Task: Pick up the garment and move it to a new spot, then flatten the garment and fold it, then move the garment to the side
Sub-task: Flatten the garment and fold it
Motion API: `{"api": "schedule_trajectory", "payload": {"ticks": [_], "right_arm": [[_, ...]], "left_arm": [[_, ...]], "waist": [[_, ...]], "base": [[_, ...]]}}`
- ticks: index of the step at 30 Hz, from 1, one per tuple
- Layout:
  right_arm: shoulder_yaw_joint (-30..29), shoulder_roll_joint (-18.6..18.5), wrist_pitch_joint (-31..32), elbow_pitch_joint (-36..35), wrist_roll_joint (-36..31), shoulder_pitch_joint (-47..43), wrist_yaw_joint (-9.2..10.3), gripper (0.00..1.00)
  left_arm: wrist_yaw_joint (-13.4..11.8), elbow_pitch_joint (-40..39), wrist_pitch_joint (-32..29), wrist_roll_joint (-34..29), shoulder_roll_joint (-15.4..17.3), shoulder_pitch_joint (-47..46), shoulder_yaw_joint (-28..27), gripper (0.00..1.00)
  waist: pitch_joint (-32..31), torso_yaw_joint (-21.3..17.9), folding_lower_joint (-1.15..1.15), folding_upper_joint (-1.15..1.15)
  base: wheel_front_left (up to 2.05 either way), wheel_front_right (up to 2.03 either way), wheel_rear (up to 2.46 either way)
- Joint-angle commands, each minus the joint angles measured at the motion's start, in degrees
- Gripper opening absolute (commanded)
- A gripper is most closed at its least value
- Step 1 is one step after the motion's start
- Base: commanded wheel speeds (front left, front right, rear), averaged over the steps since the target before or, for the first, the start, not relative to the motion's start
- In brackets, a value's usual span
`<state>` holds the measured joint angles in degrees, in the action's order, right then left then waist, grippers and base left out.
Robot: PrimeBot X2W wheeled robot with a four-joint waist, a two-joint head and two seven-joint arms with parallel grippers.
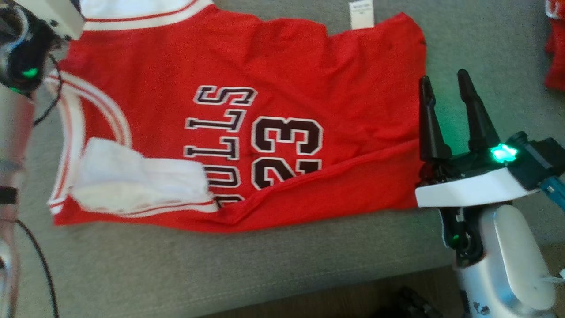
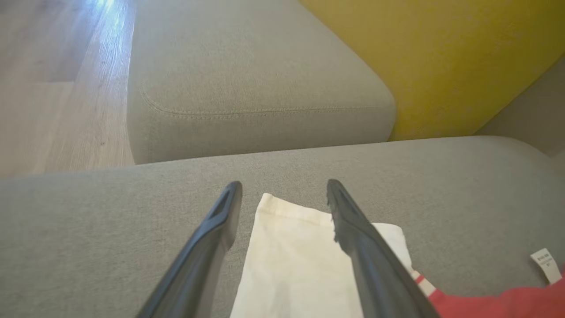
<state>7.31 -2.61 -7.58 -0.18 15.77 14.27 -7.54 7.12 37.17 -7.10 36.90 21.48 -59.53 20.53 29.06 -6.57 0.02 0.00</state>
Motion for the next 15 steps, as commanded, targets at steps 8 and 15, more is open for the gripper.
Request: {"api": "schedule_trajectory", "payload": {"ticks": [8,15], "right_arm": [[2.77,-0.27,-2.84,0.89,2.28,1.49,0.05,1.00],[2.43,-0.27,-3.27,1.49,2.52,1.46,0.05,1.00]], "left_arm": [[0.35,3.28,-3.03,8.18,10.44,-4.88,8.52,1.00],[0.35,6.18,-4.77,13.84,13.08,-5.32,14.61,1.00]], "waist": [[4.70,-5.90,-0.02,0.00],[4.88,-6.35,-0.02,0.00]], "base": [[0.00,0.00,0.00],[0.00,0.00,0.00]]}}
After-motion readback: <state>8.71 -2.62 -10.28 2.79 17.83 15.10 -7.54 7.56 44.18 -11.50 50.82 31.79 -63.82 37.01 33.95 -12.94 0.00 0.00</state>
